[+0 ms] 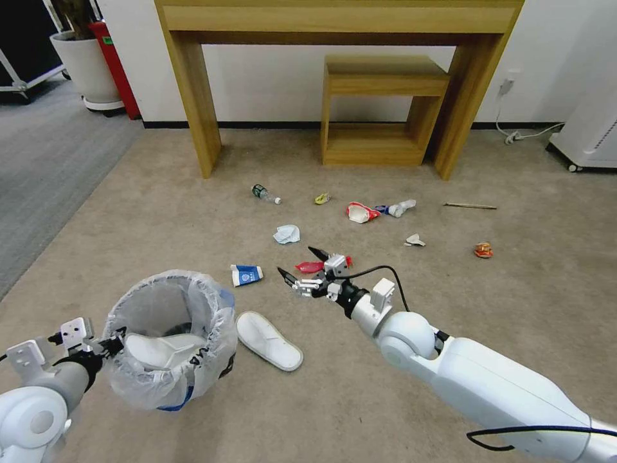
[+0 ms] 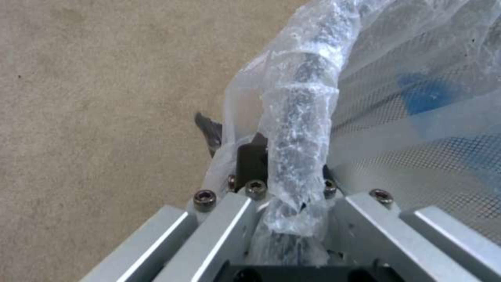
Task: Pick up the trash bin and place the garbage on the floor into it.
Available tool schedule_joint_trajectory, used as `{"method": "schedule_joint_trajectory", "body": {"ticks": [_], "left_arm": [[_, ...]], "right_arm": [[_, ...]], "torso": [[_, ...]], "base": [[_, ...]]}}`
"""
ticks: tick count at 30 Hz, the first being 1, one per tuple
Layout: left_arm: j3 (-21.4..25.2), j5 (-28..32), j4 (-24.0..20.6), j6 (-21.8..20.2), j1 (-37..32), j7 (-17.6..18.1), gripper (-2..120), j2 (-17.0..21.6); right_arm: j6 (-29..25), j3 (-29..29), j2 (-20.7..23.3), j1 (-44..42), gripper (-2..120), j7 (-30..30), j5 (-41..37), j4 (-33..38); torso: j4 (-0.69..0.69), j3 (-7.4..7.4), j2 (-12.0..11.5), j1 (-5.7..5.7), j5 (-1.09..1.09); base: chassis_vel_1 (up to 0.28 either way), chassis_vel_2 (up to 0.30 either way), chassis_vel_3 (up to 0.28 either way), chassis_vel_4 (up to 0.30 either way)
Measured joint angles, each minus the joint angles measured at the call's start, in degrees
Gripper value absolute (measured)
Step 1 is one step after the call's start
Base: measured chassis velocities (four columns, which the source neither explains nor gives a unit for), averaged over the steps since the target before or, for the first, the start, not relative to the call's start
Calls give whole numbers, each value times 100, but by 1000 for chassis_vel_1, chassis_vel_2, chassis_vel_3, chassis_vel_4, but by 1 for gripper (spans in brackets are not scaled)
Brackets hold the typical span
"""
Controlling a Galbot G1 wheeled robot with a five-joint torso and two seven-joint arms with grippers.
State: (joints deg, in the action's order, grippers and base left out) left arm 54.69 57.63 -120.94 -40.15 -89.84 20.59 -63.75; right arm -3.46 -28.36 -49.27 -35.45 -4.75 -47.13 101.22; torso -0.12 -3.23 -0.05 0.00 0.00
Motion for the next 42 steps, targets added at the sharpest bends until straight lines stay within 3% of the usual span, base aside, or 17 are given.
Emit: {"method": "schedule_joint_trajectory", "body": {"ticks": [8,13,16,18,23,27,31,42], "left_arm": [[-8,-40,-75,15,-54,0,1,-81],[-65,-80,-137,21,-23,0,1,-171],[-114,-84,-132,22,20,-3,1,-185],[-165,-119,-113,42,62,-51,1,-205],[-146,-148,-132,77,60,-112,1,-248],[-148,-141,-130,93,88,-132,1,-242],[-98,-140,-163,127,30,-166,1,-254],[-118,-153,-280,136,19,-168,1,-311]], "right_arm": [[715,-563,-207,121,100,-599,-95,-198],[1494,-1277,-604,495,100,-1474,-459,-556],[1674,-1471,-753,609,100,-1721,-599,-688],[1929,-1775,-1109,806,100,-2037,-763,-1045],[2052,-2178,-1927,1110,100,-2170,-882,-1687],[2199,-2386,-2289,1247,100,-2318,-951,-2015],[2323,-2515,-2518,1337,100,-2397,-958,-2298],[2425,-2626,-2639,1332,100,-2517,-911,-2797]], "torso": [[0,0,0,0,-1],[1,0,0,0,-1],[0,0,0,0,-2],[-1,-1,0,0,-3],[3,-1,0,0,0],[1,-1,0,0,-2],[1,0,0,0,-2],[0,0,0,0,-1]], "base": [[0,0,0,0],[0,0,0,0],[0,0,0,0],[0,0,0,0],[0,0,0,0],[0,0,0,0],[0,0,0,0],[0,0,0,0]]}}
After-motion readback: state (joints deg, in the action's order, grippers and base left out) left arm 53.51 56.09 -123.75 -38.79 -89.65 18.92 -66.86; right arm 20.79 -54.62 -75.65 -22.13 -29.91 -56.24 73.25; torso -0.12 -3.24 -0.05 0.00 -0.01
